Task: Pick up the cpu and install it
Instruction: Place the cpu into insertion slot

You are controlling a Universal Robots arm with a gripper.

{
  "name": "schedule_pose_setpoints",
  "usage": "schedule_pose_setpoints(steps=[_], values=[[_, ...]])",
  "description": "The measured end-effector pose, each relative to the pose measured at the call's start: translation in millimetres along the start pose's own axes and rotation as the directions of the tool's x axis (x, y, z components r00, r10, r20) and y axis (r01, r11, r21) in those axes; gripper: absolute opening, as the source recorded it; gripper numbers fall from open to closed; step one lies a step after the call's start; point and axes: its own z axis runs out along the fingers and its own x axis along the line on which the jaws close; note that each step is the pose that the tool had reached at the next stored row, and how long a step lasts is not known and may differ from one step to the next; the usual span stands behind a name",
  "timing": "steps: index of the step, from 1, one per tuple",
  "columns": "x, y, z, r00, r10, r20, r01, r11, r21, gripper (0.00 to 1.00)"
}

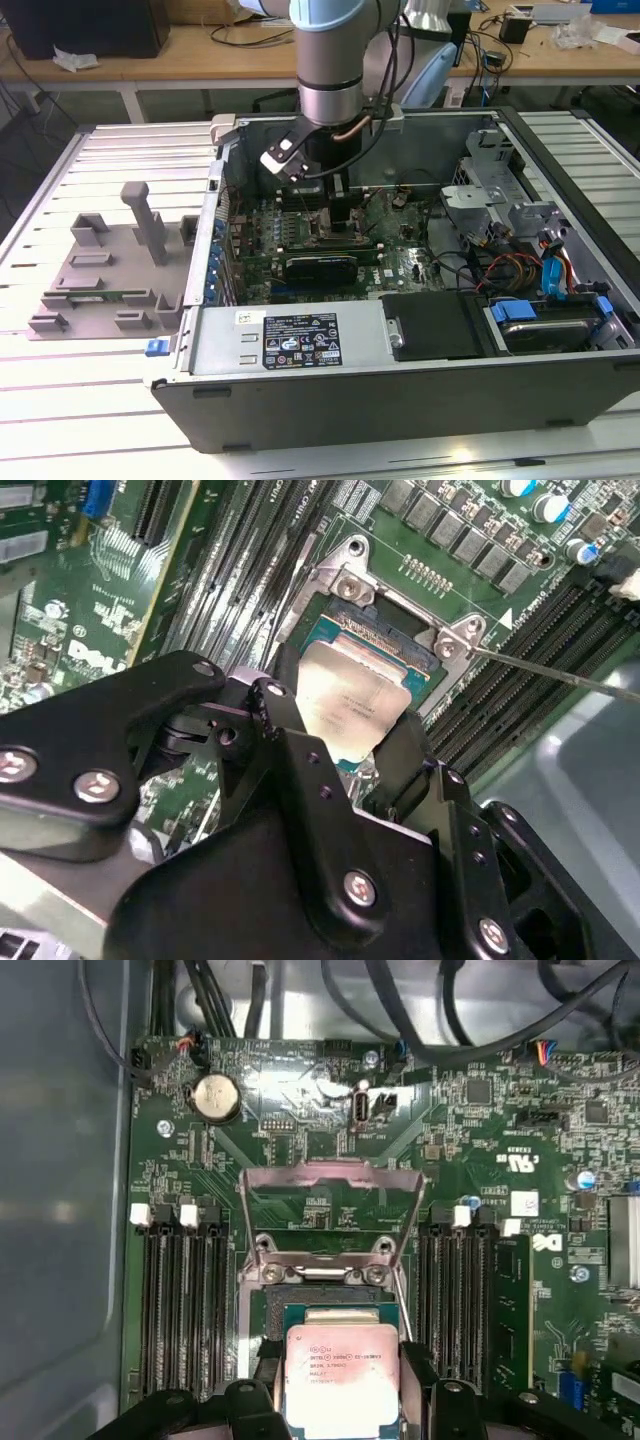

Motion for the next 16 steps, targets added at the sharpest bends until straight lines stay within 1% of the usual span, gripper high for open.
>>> schedule_pose_setpoints(steps=[2, 3, 7, 16], values=[[2.7, -0.8, 10.4, 1.0, -0.006, -0.0002, 0.006, 1.0, -0.0005, 0.55], [4.7, -0.9, 13.1, 1.0, -0.008, -0.0004, 0.008, 1.0, -0.0005, 0.55], [6.3, -1.1, 17.3, 1.0, -0.008, -0.0004, 0.008, 1.0, -0.0005, 0.55], [6.4, -1.3, 19.4, 1.0, 0.001, 0.0004, -0.001, 1.0, 0.0001, 0.55]])
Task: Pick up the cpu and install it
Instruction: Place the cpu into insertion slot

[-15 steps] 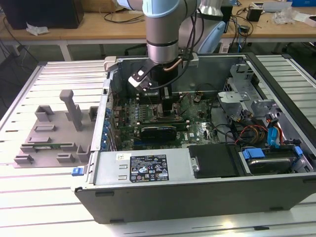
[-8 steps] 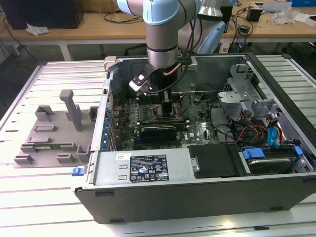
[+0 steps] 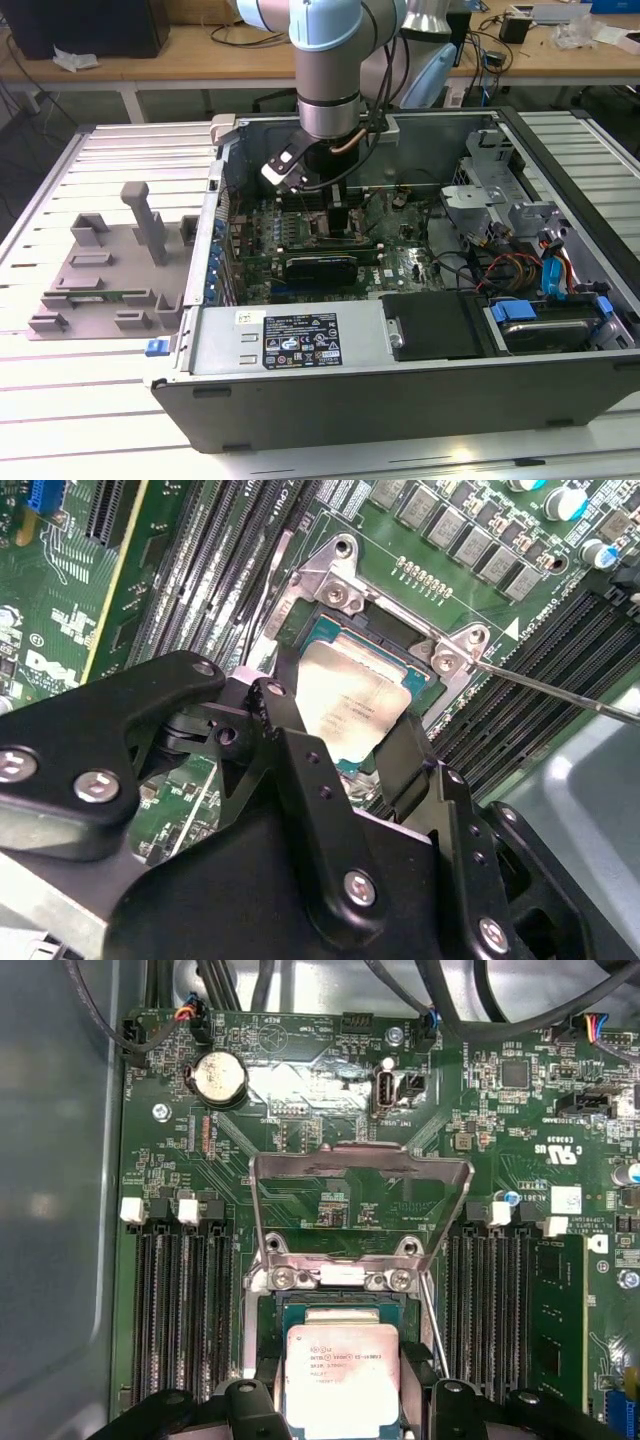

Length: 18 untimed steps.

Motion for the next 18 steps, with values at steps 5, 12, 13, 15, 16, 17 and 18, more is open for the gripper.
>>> schedule_pose_setpoints(steps=[5, 12, 13, 15, 16, 17, 18], values=[[0.0, 0.0, 0.3, 1.0, 0.003, 0.0, -0.003, 1.0, -0.0001, 0.55], [0.0, 0.5, 0.4, 0.9999, 0.015, 0.0007, -0.015, 0.9999, 0.0004, 0.55], [0.0, 0.8, 0.5, 0.9999, 0.015, 0.0007, -0.015, 0.9999, 0.0004, 0.55], [0.0, 1.2, 0.5, 0.9999, 0.015, 0.0008, -0.015, 0.9999, 0.0003, 0.55], [0.1, 1.4, 0.5, 0.9999, 0.015, 0.0007, -0.015, 0.9999, 0.0002, 0.55], [0.1, 1.4, 0.5, 0.9999, 0.015, 0.0007, -0.015, 0.9999, 0.0002, 0.55], [0.1, 1.4, 0.5, 0.9999, 0.015, 0.0007, -0.015, 0.9999, 0.0002, 0.55]])
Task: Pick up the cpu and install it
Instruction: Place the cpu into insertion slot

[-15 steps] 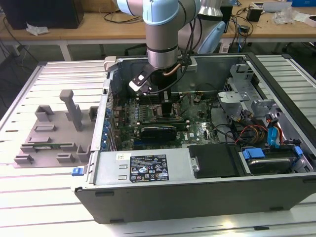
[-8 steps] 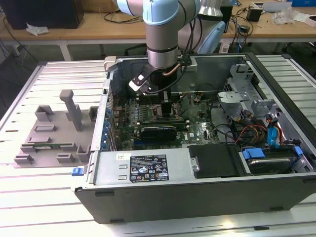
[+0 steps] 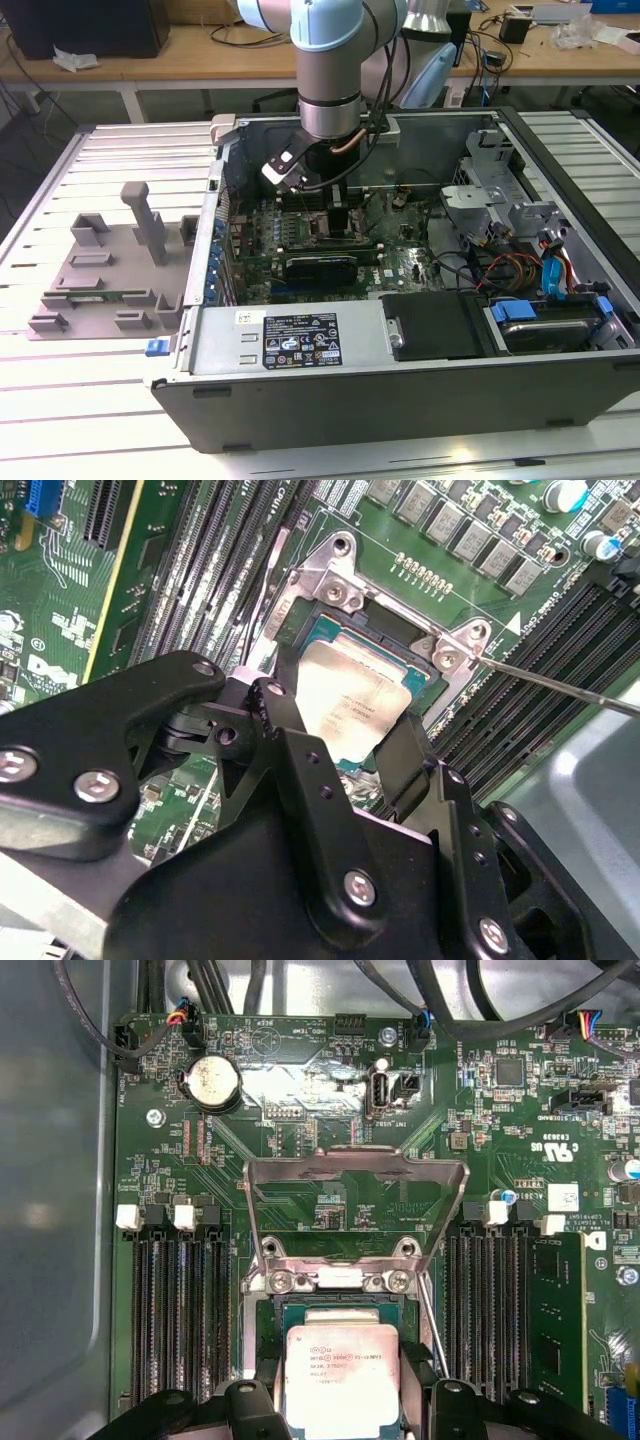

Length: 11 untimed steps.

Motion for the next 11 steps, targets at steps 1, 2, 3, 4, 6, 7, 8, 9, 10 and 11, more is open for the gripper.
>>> schedule_pose_setpoints(steps=[1, 2, 3, 4, 6, 7, 8, 9, 10, 11], values=[[0.0, 0.0, 0.0, 1.0, 0.0, -0.0001, 0.0, 1.0, 0.0001, 0.55], [0.0, 0.0, 0.2, 1.0, 0.0, 0.0001, 0.0, 1.0, 0.0001, 0.55], [0.1, 0.0, 0.5, 1.0, 0.0, 0.0002, 0.0, 1.0, 0.0003, 0.55], [0.0, 0.0, 0.8, 1.0, 0.0, 0.0003, 0.0, 1.0, 0.0003, 0.55], [0.1, 0.0, 0.9, 1.0, 0.0, 0.0002, 0.0, 1.0, 0.0002, 0.55], [0.1, 0.0, 1.0, 1.0, 0.0, 0.0001, 0.0, 1.0, 0.0002, 0.55], [0.1, 0.0, 1.0, 1.0, 0.0, 0.0001, 0.0, 1.0, -0.0001, 0.55], [0.0, 0.0, 1.0, 1.0, 0.0, 0.0005, 0.0, 1.0, -0.0004, 0.55], [0.5, 0.2, 1.8, 1.0, 0.0, -0.0022, 0.0, 1.0, -0.0013, 0.55], [0.3, 0.1, 1.4, 1.0, 0.0, -0.0008, 0.0, 1.0, -0.0004, 0.62]])
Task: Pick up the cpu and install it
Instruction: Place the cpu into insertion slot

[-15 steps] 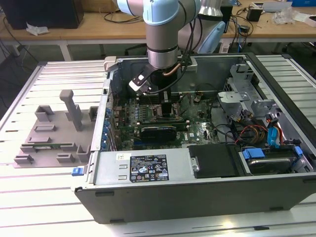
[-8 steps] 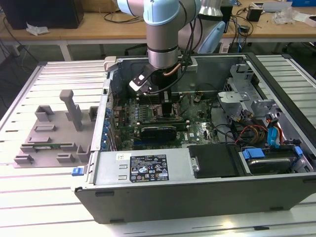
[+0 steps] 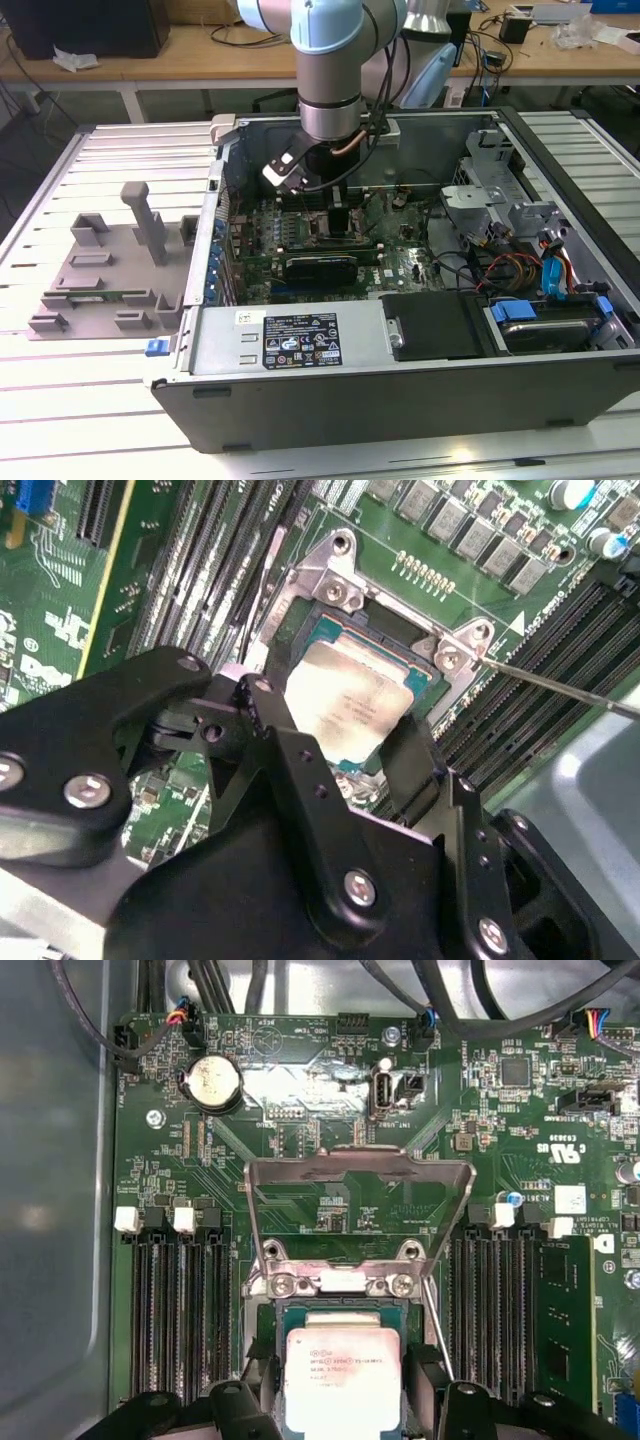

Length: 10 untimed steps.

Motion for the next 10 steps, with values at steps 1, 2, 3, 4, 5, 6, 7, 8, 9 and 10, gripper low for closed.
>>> schedule_pose_setpoints(steps=[1, 2, 3, 4, 5, 6, 7, 8, 9, 10], values=[[-0.2, -0.1, -0.2, 1.0, 0.0, 0.0007, 0.0, 1.0, 0.0004, 0.62], [-0.2, -0.1, -0.5, 1.0, 0.0, 0.0008, 0.0, 1.0, 0.0005, 0.62], [-0.3, -0.1, -1.4, 1.0, 0.0, 0.0011, 0.0, 1.0, 0.0006, 0.62], [-0.4, 0.2, -5.0, 1.0, 0.0, 0.001, 0.0, 1.0, 0.0004, 0.62], [-0.4, 0.4, -8.0, 1.0, 0.0, 0.0008, 0.0, 1.0, 0.0005, 0.62], [-0.6, 0.5, -10.5, 1.0, 0.0, 0.0009, 0.0, 1.0, 0.0005, 0.62], [-0.7, 0.8, -15.9, 1.0, 0.0, 0.0008, 0.0, 1.0, 0.0005, 0.62], [-0.8, 1.1, -19.3, 1.0, 0.0, 0.0007, 0.0, 1.0, 0.0004, 0.62], [-0.8, 1.1, -19.5, 1.0, 0.0, 0.0006, 0.0, 1.0, 0.0004, 0.62], [-0.8, 1.1, -19.5, 1.0, 0.0, 0.0004, 0.0, 1.0, 0.0002, 0.62]])
